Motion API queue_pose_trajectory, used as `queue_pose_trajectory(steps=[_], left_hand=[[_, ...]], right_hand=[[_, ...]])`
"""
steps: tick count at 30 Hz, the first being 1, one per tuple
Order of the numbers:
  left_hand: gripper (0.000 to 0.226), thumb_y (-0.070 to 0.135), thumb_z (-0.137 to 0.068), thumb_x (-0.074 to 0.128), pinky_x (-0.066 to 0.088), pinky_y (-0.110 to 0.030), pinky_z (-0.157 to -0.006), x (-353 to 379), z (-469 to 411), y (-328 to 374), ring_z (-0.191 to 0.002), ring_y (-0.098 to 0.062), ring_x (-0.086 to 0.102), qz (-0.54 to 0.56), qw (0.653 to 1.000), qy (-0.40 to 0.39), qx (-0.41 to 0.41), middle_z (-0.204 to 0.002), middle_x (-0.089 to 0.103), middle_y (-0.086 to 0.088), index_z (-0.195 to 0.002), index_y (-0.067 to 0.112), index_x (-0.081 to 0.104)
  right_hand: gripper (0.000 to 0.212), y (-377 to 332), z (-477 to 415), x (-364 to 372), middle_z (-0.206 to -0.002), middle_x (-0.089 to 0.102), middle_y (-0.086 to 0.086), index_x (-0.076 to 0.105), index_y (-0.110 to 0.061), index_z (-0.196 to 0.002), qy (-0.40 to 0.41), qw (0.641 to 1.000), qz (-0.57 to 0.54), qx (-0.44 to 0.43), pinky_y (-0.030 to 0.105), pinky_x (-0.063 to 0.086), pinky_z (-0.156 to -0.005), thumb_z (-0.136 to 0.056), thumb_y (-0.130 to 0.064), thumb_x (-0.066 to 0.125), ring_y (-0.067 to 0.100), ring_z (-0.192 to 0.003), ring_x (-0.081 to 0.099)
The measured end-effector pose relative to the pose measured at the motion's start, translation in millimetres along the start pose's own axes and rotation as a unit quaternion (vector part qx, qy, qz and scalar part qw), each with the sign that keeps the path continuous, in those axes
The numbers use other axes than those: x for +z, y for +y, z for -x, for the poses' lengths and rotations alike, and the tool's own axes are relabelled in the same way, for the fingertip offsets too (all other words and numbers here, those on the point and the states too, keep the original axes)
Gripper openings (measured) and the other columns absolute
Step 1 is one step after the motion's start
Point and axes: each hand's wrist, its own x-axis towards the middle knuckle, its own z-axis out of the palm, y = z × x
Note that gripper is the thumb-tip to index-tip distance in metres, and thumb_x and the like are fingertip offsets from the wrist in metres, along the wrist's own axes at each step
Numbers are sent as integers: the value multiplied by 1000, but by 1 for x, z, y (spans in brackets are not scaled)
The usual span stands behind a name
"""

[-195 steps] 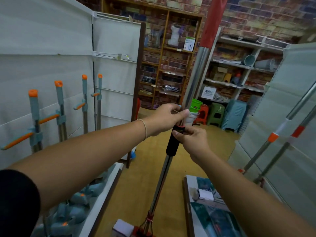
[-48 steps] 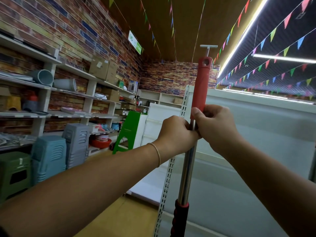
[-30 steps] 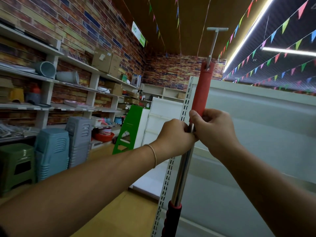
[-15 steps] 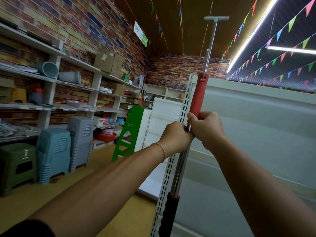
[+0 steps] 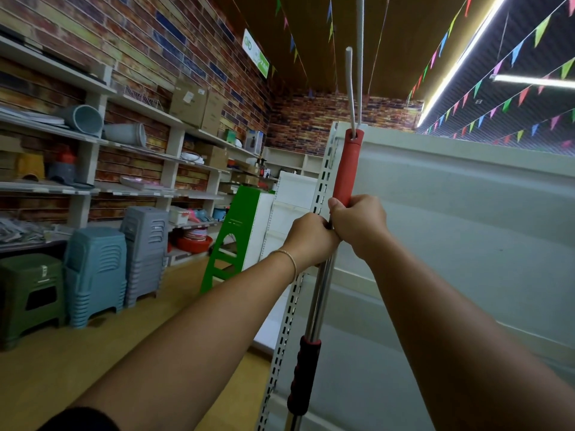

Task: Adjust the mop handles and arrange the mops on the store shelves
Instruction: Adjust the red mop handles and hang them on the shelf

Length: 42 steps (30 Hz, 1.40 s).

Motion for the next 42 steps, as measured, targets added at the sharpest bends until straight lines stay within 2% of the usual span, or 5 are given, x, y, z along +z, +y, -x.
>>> queue_pose_trajectory(steps=[13, 24, 31, 39, 42], left_hand=[[22, 16, -93, 53, 60, -53, -71, 2, -7, -11, -68, -29, 59, 33, 999, -8, -24, -77, 62, -15, -94, -1, 67], [21, 13, -96, 51, 61, -43, -71, -2, -3, -14, -84, -37, 69, 20, 999, -31, -31, -91, 69, -20, -81, 7, 65], [27, 25, -98, 50, 52, -32, -68, -3, 8, -28, -75, -24, 61, -4, 999, -26, 29, -80, 63, -6, -84, 9, 67], [13, 23, -95, 58, 62, -35, -66, -23, 70, -102, -83, -21, 72, 31, 976, -216, -12, -96, 71, -8, -96, 16, 69], [22, 33, -99, 52, 60, -30, -63, -28, 96, -119, -79, -15, 69, 4, 964, -264, -5, -94, 69, -5, -100, 17, 66]], right_hand=[[27, 11, -9, 9, -93, 67, 6, 66, -10, -107, -3, 1000, -14, -15, 33, 54, -73, -96, -34, 61, 24, -84, 66], [25, 15, 6, 15, -96, 69, 8, 68, -10, -102, 17, 1000, -5, 18, 41, 57, -85, -95, -34, 62, 27, -88, 67], [20, 20, 23, 23, -92, 71, 8, 70, -10, -95, 41, 997, 47, 36, 39, 56, -84, -94, -29, 63, 25, -89, 67], [30, 80, 109, 40, -63, 61, 1, 71, -8, -83, -31, 976, 189, 100, 21, 38, -46, -92, -35, 63, 15, -58, 59], [39, 104, 141, 39, -62, 65, 4, 72, -6, -81, -60, 966, 215, 128, 25, 44, -54, -89, -43, 64, 20, -58, 60]])
